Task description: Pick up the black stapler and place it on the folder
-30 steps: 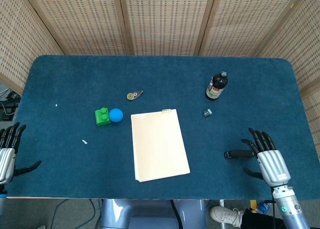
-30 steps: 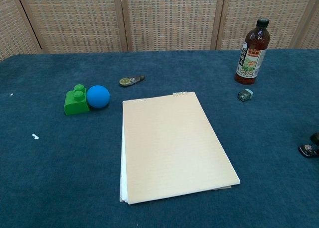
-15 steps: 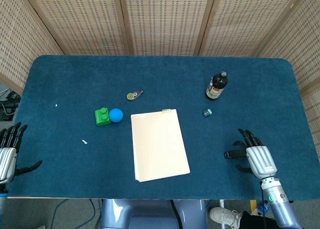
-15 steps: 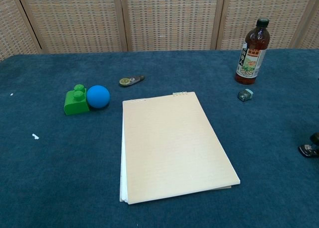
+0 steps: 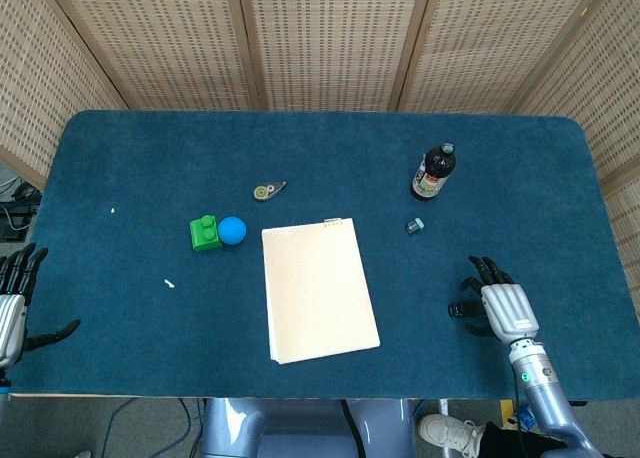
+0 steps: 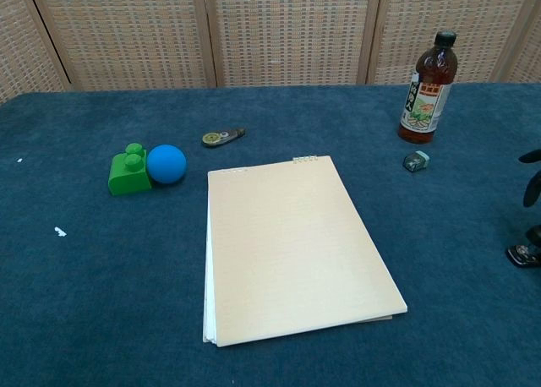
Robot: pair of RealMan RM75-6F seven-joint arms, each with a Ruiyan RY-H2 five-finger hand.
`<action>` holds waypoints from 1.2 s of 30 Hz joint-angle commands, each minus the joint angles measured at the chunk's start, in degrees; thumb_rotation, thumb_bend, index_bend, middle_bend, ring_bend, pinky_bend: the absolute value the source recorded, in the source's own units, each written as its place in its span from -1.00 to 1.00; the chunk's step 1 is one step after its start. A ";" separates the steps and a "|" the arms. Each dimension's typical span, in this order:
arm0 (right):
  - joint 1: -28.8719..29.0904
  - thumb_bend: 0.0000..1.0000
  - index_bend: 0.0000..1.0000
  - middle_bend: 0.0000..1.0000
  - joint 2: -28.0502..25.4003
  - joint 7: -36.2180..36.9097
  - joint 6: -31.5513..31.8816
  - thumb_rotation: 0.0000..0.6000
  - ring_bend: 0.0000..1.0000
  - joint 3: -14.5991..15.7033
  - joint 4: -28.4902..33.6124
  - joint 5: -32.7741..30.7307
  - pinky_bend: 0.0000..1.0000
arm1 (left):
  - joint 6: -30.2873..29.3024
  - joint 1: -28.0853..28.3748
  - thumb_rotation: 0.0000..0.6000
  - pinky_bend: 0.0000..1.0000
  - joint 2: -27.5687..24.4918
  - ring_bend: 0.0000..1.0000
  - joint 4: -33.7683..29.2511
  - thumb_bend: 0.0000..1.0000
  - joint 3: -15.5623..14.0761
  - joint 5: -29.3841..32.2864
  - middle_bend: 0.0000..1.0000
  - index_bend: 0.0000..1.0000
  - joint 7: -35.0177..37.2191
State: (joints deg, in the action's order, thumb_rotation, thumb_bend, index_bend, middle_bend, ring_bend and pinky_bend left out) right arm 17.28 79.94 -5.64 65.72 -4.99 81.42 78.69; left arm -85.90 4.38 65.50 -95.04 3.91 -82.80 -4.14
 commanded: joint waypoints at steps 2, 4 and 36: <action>0.54 -0.66 -0.14 -0.66 1.02 0.59 -1.44 1.00 -0.84 0.07 -1.80 -1.08 -0.46 | -0.43 -0.07 1.00 -1.00 0.17 -1.00 0.09 -0.83 0.07 -0.26 -1.00 -1.00 0.21; 0.91 -0.66 -0.12 -0.64 1.63 0.51 -2.17 1.00 -0.83 0.02 -2.79 -1.57 -0.45 | -0.46 -0.09 1.00 -1.00 0.22 -1.00 0.14 -0.83 0.07 -0.27 -1.00 -1.00 0.23; 3.63 -0.33 0.63 0.20 8.07 4.89 -3.75 1.00 0.19 -0.89 -11.76 -2.38 0.37 | -0.16 -0.20 1.00 -1.00 -1.29 -1.00 0.12 -0.83 0.71 0.64 -1.00 -1.00 4.23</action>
State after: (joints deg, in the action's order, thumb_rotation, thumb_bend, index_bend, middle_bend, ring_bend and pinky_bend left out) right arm 20.86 88.12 -0.76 61.84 -5.81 69.48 76.21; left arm -86.06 4.17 64.21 -94.91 4.63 -82.16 0.09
